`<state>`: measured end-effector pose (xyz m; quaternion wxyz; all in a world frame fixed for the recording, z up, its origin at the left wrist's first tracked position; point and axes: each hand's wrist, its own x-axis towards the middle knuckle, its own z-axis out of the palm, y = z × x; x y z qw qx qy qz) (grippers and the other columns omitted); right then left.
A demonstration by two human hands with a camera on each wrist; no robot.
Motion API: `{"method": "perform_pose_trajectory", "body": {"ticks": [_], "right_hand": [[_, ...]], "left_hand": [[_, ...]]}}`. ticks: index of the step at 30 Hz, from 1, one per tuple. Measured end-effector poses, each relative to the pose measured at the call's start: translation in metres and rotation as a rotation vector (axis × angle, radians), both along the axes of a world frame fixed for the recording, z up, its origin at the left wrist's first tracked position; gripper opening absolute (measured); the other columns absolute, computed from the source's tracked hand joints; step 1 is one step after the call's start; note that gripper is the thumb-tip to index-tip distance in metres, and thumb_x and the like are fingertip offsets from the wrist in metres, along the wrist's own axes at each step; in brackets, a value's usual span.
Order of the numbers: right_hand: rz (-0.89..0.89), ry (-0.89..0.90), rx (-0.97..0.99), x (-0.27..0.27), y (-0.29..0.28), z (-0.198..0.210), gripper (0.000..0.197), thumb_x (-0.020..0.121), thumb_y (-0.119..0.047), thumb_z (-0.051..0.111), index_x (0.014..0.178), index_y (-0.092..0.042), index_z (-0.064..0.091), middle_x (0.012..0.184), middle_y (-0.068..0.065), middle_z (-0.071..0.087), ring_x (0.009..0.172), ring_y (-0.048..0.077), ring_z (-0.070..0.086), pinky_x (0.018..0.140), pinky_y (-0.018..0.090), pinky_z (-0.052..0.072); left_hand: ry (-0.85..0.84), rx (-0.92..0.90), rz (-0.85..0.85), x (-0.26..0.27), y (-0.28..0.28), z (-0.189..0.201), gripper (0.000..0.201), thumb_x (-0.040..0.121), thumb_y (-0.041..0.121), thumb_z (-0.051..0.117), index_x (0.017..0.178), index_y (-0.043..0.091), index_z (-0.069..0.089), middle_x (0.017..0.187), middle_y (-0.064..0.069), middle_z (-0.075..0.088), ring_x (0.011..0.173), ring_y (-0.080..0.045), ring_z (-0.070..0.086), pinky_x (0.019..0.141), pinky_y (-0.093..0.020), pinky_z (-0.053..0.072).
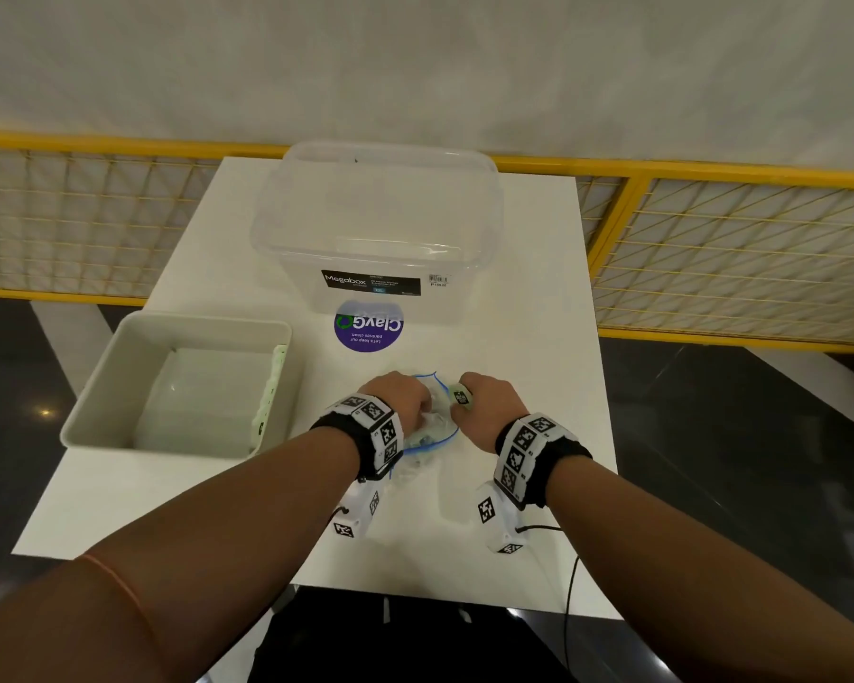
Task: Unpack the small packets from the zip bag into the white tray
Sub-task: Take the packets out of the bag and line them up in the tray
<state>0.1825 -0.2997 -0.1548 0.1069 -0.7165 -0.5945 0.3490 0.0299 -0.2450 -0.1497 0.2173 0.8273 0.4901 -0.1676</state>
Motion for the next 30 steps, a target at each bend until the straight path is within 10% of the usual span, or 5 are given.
{"method": "perform_pose_trajectory", "body": {"ticks": [11,17,20,26,30], "right_hand": [[-0.139,0.150,0.070,-0.002,0.001,0.004,0.018,0.091,-0.013,0.047,0.080,-0.019,0.034,0.073,0.004,0.051,0.060,0.020,0.041,0.055,0.029,0.037],[-0.126,0.377,0.163,-0.014,0.011,0.031,0.016,0.091,-0.008,0.049,0.105,-0.013,0.053,0.079,0.001,0.054,0.064,0.016,0.048,0.059,0.026,0.040],[-0.045,0.397,0.206,-0.024,0.018,0.039,0.007,0.092,-0.018,0.060,0.094,-0.012,0.063,0.083,0.002,0.064,0.072,0.015,0.054,0.066,0.027,0.042],[-0.082,0.412,0.299,-0.050,0.028,0.048,0.016,0.089,-0.027,0.065,0.091,-0.012,0.061,0.087,0.007,0.065,0.078,0.020,0.057,0.071,0.030,0.047],[-0.077,0.400,0.327,-0.072,0.036,0.053,0.008,0.087,-0.020,0.065,0.093,-0.017,0.061,0.086,0.000,0.066,0.076,0.018,0.059,0.070,0.029,0.048]], "left_hand": [[-0.261,0.124,0.077,-0.021,0.008,0.025,0.017,0.088,0.034,0.062,0.096,0.022,0.071,0.095,0.000,0.064,0.088,-0.019,0.062,0.078,-0.031,0.049],[-0.575,0.078,0.262,-0.038,0.016,0.042,0.011,0.087,0.034,0.067,0.090,0.023,0.070,0.079,0.016,0.061,0.074,0.004,0.053,0.068,-0.003,0.035],[-0.648,0.020,0.292,-0.044,0.019,0.045,0.005,0.088,0.029,0.067,0.092,0.028,0.067,0.084,0.013,0.064,0.073,0.005,0.054,0.077,-0.016,0.044],[-0.901,-0.189,0.589,-0.056,0.022,0.061,0.016,0.089,0.017,0.065,0.093,0.025,0.052,0.079,0.001,0.070,0.058,-0.017,0.065,0.056,-0.028,0.047],[-0.889,-0.158,0.548,-0.076,0.030,0.070,0.018,0.086,0.046,0.065,0.087,0.029,0.063,0.083,0.005,0.072,0.071,-0.014,0.066,0.066,-0.028,0.050]]}}
